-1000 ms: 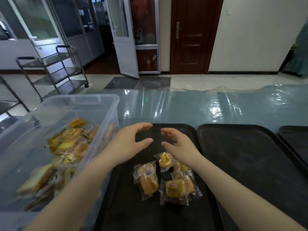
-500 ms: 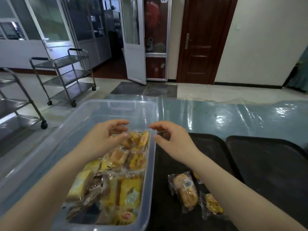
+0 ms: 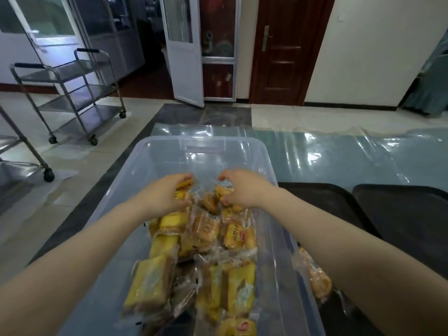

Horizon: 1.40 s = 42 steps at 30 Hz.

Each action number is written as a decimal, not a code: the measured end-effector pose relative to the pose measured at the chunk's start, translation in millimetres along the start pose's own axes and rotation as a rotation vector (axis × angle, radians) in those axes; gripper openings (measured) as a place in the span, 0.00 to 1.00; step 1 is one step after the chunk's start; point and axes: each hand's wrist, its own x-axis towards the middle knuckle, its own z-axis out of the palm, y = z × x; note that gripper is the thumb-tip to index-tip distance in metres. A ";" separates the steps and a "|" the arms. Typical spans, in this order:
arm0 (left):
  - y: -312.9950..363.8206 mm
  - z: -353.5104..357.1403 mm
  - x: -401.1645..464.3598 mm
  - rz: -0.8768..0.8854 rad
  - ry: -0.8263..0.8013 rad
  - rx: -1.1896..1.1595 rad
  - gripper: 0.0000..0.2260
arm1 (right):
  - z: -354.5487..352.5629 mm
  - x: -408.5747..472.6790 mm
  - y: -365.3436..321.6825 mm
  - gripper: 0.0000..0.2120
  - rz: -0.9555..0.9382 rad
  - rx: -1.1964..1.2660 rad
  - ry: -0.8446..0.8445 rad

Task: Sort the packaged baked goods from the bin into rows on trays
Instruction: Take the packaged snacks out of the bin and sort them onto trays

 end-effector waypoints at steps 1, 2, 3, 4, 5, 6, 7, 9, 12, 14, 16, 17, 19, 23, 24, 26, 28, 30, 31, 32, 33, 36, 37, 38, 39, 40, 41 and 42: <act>-6.5 5.9 7.9 0.016 -0.016 0.020 0.32 | 4.4 10.3 0.3 0.28 0.024 -0.054 -0.027; -12.5 12.8 15.4 0.031 -0.036 0.065 0.34 | 8.7 20.2 1.5 0.29 0.049 -0.108 -0.050; -17.7 20.7 22.7 0.036 -0.064 0.126 0.37 | 13.0 29.2 3.2 0.30 0.076 -0.160 -0.075; -21.3 29.5 29.4 0.024 -0.100 0.182 0.41 | 17.6 36.6 4.9 0.31 0.104 -0.214 -0.109; -22.4 38.4 35.1 -0.011 -0.149 0.217 0.44 | 22.4 42.7 6.0 0.32 0.128 -0.280 -0.152; -21.7 47.9 39.8 -0.070 -0.204 0.220 0.47 | 26.7 47.7 6.7 0.34 0.147 -0.355 -0.199; -19.9 57.9 43.5 -0.142 -0.255 0.197 0.50 | 30.6 51.8 7.3 0.36 0.161 -0.424 -0.240; -17.3 79.5 47.3 -0.254 -0.345 0.183 0.52 | 37.6 59.4 9.0 0.42 0.183 -0.505 -0.304; -18.5 103.0 45.5 -0.275 -0.386 0.312 0.48 | 52.1 64.8 13.5 0.52 0.228 -0.514 -0.398; -22.9 107.5 45.0 -0.291 -0.373 0.336 0.47 | 68.4 64.4 12.9 0.61 0.227 -0.560 -0.467; -26.1 108.2 47.2 -0.308 -0.383 0.346 0.51 | 83.6 63.0 11.8 0.64 0.235 -0.581 -0.502; -27.0 108.4 48.1 -0.304 -0.382 0.359 0.52 | 88.6 63.0 11.9 0.65 0.247 -0.574 -0.511; -28.6 109.3 48.9 -0.272 -0.353 0.362 0.51 | 92.7 63.1 11.2 0.67 0.259 -0.571 -0.519; -29.2 107.6 46.2 -0.205 -0.289 0.327 0.46 | 97.6 59.2 8.5 0.67 0.256 -0.596 -0.482; -29.4 106.7 46.1 -0.194 -0.278 0.322 0.44 | 98.8 58.0 8.1 0.66 0.256 -0.596 -0.469; -29.3 104.6 45.7 -0.170 -0.268 0.311 0.41 | 100.2 55.7 7.9 0.62 0.251 -0.601 -0.446; -27.3 102.4 44.8 -0.142 -0.248 0.311 0.36 | 101.5 53.3 8.0 0.56 0.243 -0.596 -0.411; -24.2 101.5 44.1 -0.114 -0.214 0.328 0.31 | 102.9 50.6 7.5 0.51 0.251 -0.543 -0.372; -22.5 101.3 43.8 -0.104 -0.203 0.334 0.29 | 103.8 48.9 7.0 0.45 0.248 -0.505 -0.334; -20.9 101.2 43.5 -0.098 -0.198 0.331 0.28 | 105.3 47.1 5.8 0.38 0.235 -0.467 -0.275; -19.3 100.8 43.3 -0.094 -0.197 0.322 0.27 | 107.0 45.4 4.1 0.31 0.219 -0.434 -0.208; -15.3 96.7 42.7 -0.065 -0.185 0.279 0.20 | 109.1 42.4 -1.7 0.19 0.206 -0.377 -0.100; -14.2 93.7 42.2 -0.059 -0.172 0.259 0.18 | 108.2 42.2 -3.3 0.18 0.212 -0.361 -0.088; -13.5 89.4 41.5 -0.063 -0.158 0.231 0.17 | 105.6 42.5 -4.9 0.18 0.219 -0.340 -0.072; -13.1 83.6 41.1 -0.071 -0.138 0.198 0.17 | 101.6 43.2 -6.2 0.18 0.227 -0.314 -0.049; -13.0 76.0 41.2 -0.082 -0.107 0.164 0.16 | 96.1 44.5 -7.2 0.20 0.230 -0.288 -0.019; -12.6 66.8 40.8 -0.090 -0.072 0.130 0.15 | 89.3 45.9 -8.9 0.21 0.226 -0.261 0.010; -11.9 56.2 40.2 -0.090 -0.035 0.097 0.15 | 81.4 47.4 -11.2 0.21 0.217 -0.230 0.040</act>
